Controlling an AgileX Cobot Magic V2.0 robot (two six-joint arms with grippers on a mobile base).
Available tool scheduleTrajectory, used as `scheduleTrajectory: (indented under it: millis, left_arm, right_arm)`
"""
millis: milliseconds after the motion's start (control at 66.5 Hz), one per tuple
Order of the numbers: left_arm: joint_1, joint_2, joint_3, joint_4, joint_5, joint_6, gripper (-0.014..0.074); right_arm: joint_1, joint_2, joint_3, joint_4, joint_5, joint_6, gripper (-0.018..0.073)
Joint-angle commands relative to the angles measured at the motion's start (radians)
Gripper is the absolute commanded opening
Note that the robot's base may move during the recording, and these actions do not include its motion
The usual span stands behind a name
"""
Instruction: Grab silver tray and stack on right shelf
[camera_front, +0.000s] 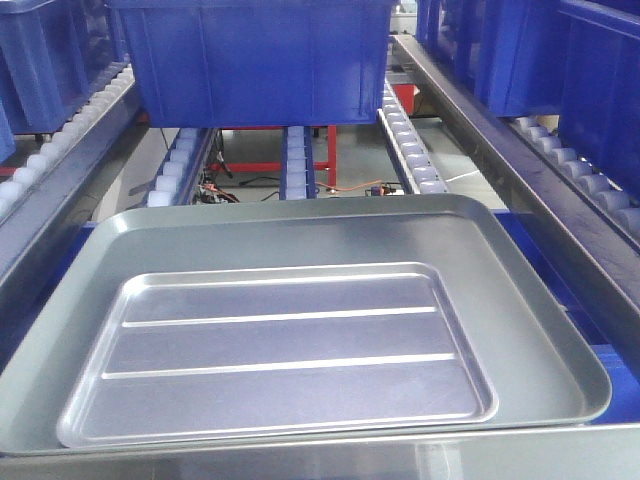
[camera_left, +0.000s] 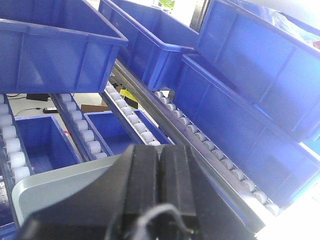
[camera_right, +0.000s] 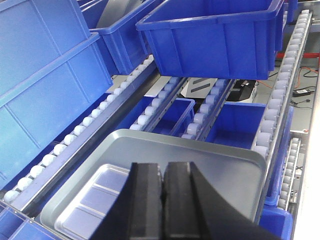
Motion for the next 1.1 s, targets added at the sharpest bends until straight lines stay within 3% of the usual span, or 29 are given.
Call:
scheduleTrajectory:
  millis: [0,226,331,421,511,602,677,827,1083]
  left_arm:
    - [-0.007,0.007,-0.03,0.013,-0.062,-0.006,-0.009]
    - [-0.007,0.007,-0.03,0.013,-0.062,-0.006,-0.009]
    - [-0.007,0.007,-0.03,0.013,-0.062,-0.006,-0.009]
    - [-0.007,0.007,-0.03,0.013,-0.062,-0.006,-0.0091]
    - [-0.007,0.007,-0.03,0.013,-0.062,-0.006,-0.0091]
    - [-0.007,0.007,-0.03,0.013,-0.062,-0.006,-0.0091]
    - [-0.007,0.007,-0.03,0.013,-0.062,-0.006,-0.0091]
    - [-0.007,0.007,-0.03,0.013,-0.062,-0.006,-0.0091]
    - [-0.007,0.007,-0.03,0.013,-0.063,-0.006,-0.0091]
  right_arm:
    - [0.001,0.005,-0.027,-0.034,-0.06,-0.007,0.0049]
    - [-0.001,0.005,-0.025,-0.034,-0.056,-0.007,0.0049]
    - [-0.04,0.0,-0.005,-0.012,0.0,-0.032,0.0049]
    - [-0.127,0.0,0.022,0.096,-0.005,-0.197,0.0049]
    - [-0.277,-0.006,0.068,0.328,-0.056,-0.403,0.0049]
    - [-0.444,-0.032,0.147,0.505,-0.234,-0.648,0.0049]
    - [-0.557,-0.075,0.218,0.567,-0.39,-0.763,0.0049]
    - [-0.684,-0.202,0.317,0.62,-0.429,-0.776,0.0049]
    - [-0.707,-0.354,0.432,0.62,-0.395,-0.776,0.0049]
